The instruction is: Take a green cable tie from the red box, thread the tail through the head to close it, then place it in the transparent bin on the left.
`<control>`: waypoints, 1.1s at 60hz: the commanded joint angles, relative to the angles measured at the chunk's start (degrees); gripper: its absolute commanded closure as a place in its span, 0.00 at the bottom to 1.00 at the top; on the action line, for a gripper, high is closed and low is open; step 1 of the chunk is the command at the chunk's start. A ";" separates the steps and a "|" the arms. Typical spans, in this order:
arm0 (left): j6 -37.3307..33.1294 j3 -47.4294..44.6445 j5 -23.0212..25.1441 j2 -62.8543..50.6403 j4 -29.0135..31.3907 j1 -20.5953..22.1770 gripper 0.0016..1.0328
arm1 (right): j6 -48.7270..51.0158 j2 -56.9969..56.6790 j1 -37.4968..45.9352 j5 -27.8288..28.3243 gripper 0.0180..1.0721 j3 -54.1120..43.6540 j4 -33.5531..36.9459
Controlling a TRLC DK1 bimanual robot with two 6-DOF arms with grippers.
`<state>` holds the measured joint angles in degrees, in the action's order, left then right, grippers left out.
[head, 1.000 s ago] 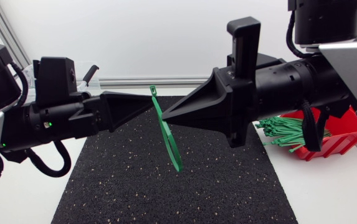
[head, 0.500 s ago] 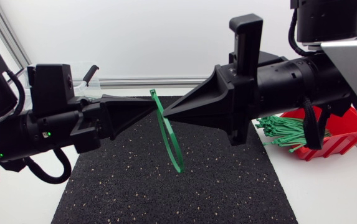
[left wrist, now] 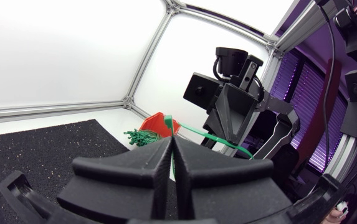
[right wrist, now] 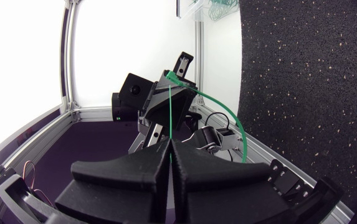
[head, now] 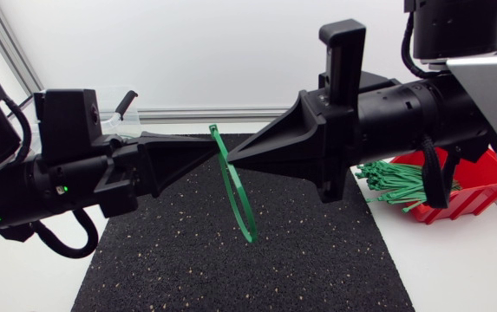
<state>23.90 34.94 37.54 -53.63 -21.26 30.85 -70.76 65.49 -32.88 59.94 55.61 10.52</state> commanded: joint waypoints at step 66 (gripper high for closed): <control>-0.70 -0.22 -1.50 0.63 0.95 1.14 0.96 | -2.01 -0.02 0.01 0.00 0.95 -1.56 -1.56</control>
<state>23.90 34.94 36.07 -53.60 -20.38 32.38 -70.76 65.49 -32.88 59.96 55.29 9.85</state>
